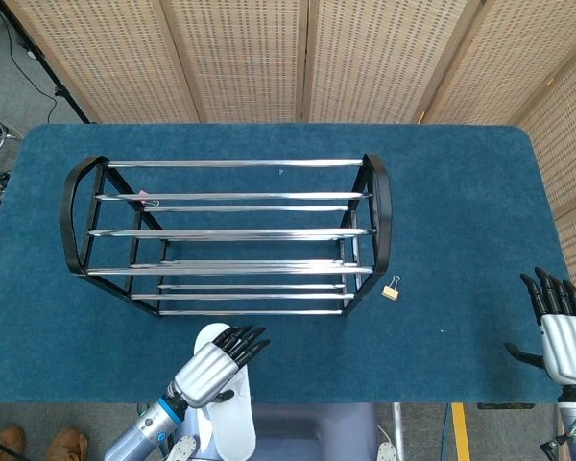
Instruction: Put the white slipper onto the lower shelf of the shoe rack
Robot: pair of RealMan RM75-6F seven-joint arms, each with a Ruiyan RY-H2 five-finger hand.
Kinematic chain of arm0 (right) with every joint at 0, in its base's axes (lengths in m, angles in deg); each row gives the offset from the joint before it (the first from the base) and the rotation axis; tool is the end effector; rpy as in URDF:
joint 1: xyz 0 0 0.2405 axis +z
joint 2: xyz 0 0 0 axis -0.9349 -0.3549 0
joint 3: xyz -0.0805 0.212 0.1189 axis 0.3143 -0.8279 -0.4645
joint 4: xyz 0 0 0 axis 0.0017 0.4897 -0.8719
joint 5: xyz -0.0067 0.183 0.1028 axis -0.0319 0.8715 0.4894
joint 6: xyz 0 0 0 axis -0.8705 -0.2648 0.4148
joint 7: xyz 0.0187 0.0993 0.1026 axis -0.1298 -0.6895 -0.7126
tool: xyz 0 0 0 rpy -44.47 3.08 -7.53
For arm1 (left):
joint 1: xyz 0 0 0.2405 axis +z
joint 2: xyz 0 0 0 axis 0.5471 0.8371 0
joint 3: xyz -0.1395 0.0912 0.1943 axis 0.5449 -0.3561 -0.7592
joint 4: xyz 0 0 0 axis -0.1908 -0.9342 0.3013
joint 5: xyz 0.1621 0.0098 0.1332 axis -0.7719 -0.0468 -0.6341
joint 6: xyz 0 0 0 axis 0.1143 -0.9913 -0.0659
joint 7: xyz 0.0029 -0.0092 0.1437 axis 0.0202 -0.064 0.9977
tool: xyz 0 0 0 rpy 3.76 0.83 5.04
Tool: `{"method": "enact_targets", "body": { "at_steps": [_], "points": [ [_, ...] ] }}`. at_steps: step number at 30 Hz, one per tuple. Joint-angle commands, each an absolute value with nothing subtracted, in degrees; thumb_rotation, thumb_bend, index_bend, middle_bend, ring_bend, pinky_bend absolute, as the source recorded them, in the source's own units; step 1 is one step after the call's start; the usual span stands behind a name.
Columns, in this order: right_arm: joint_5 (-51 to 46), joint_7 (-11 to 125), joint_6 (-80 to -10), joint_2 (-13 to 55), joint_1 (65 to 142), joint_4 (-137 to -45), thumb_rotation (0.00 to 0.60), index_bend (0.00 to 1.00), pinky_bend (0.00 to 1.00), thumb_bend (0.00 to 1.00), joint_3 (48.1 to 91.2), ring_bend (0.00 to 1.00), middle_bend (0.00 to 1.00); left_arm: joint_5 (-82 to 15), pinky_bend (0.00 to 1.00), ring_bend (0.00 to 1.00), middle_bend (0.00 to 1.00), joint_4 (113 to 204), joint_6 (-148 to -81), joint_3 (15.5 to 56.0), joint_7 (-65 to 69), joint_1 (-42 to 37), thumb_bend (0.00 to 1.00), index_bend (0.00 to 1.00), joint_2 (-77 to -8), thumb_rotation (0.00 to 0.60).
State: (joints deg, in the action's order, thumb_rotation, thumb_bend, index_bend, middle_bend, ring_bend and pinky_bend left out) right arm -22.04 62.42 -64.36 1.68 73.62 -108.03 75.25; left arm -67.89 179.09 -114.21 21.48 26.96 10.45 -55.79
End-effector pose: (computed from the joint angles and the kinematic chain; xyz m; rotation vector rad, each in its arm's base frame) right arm -0.3223 -0.1851 0.1651 1.3548 -0.8659 0.8080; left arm -0.1398 0.1666 -0.0662 -2.1636 -0.8411 -1.1010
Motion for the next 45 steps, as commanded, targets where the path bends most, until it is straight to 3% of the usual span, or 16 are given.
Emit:
{"method": "enact_targets", "body": {
  "at_steps": [1,10,19,30,34,45],
  "points": [
    [-22.04,62.50,-64.43,1.70,73.59,-108.05,0.600,0.00,0.00,0.00,75.24,0.00,0.00,-67.50,0.16,0.00,0.00,178.67,-114.30,21.63,27.14,10.50,0.02,0.00,-55.79,0.600],
    [-21.94,62.35,-64.45,1.67,73.56,-108.03,0.600,0.00,0.00,0.00,75.20,0.00,0.00,-67.29,0.21,0.07,0.00,177.82,-114.75,21.75,26.98,10.48,0.04,0.02,-56.04,0.600],
    [-21.85,62.20,-64.41,1.55,73.54,-108.06,0.600,0.00,0.00,0.00,75.16,0.00,0.00,-68.51,0.34,0.19,0.20,176.04,-116.47,21.62,26.99,10.72,0.11,0.25,-56.23,0.600],
    [-21.80,62.38,-64.24,1.63,73.57,-108.09,0.600,0.00,0.00,0.00,75.22,0.00,0.00,-71.37,0.47,0.35,0.39,174.16,-118.38,20.81,25.41,10.52,0.37,0.53,-55.94,0.600],
    [-21.75,62.32,-64.25,1.60,73.57,-108.13,0.600,0.00,0.00,0.00,75.18,0.00,0.00,-72.15,0.49,0.38,0.42,173.14,-118.74,20.45,24.78,10.42,0.45,0.57,-55.68,0.600],
    [-21.70,62.09,-64.31,1.54,73.53,-108.14,0.600,0.00,0.00,0.00,75.12,0.00,0.00,-73.86,0.57,0.47,0.52,171.07,-120.03,20.17,22.99,10.20,0.50,0.71,-55.77,0.600]
  ]
}}
